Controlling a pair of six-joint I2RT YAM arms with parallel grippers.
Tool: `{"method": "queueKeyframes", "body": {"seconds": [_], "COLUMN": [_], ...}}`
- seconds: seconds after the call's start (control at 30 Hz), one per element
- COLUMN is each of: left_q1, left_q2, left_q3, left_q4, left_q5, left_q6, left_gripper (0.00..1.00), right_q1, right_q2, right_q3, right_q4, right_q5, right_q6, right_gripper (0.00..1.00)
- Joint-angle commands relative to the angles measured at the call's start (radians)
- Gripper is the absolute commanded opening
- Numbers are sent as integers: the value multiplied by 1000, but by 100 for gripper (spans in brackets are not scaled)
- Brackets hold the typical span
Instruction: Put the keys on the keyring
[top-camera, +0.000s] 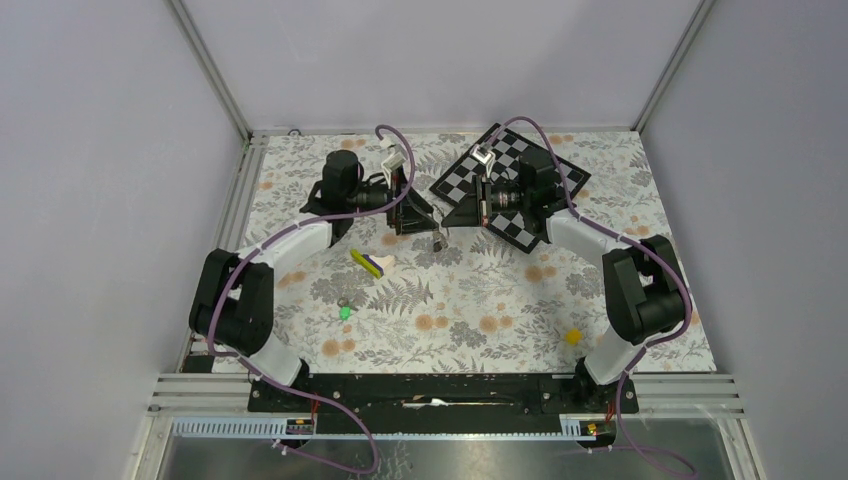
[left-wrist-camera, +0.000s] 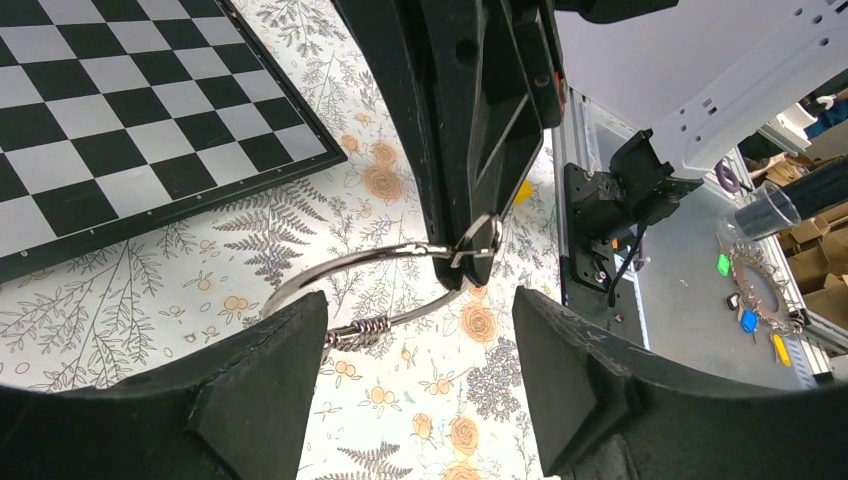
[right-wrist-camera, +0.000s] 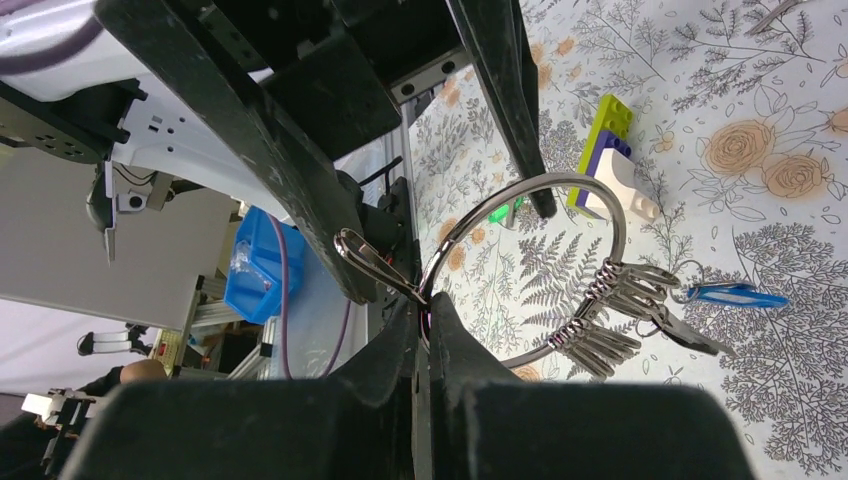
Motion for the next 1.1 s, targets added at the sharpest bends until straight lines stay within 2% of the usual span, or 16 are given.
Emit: {"method": "queueKeyframes", "body": {"seconds": [0.0, 0.13, 0.23, 0.33, 0.67, 1.07], "left_q1": [2, 2, 2, 2, 0, -21], "left_q2": [-54, -58, -62, -69, -65, -30], "left_q3": [-50, -82, -93, -93, -59, -11], "left_q4": [183, 281, 318, 313, 237, 214], "left_q5": [10, -6, -11, -12, -28, -51], "left_q6": [15, 23, 31, 42, 90, 90], "left_gripper": [73, 68, 59, 53, 42, 38], "right_q1": [-2, -2, -2, -2, -2, -2], "right_q2": [0, 17, 29, 36, 52, 60], "right_q3": [7, 8, 13, 18, 18, 15], "right_q4": [112, 128, 121, 103, 98, 96], "right_q5": [-4, 2, 8, 16, 21, 21], "right_q6": [76, 103, 110, 104, 103, 98], "right_gripper": [0, 0, 0, 0, 0, 0]}}
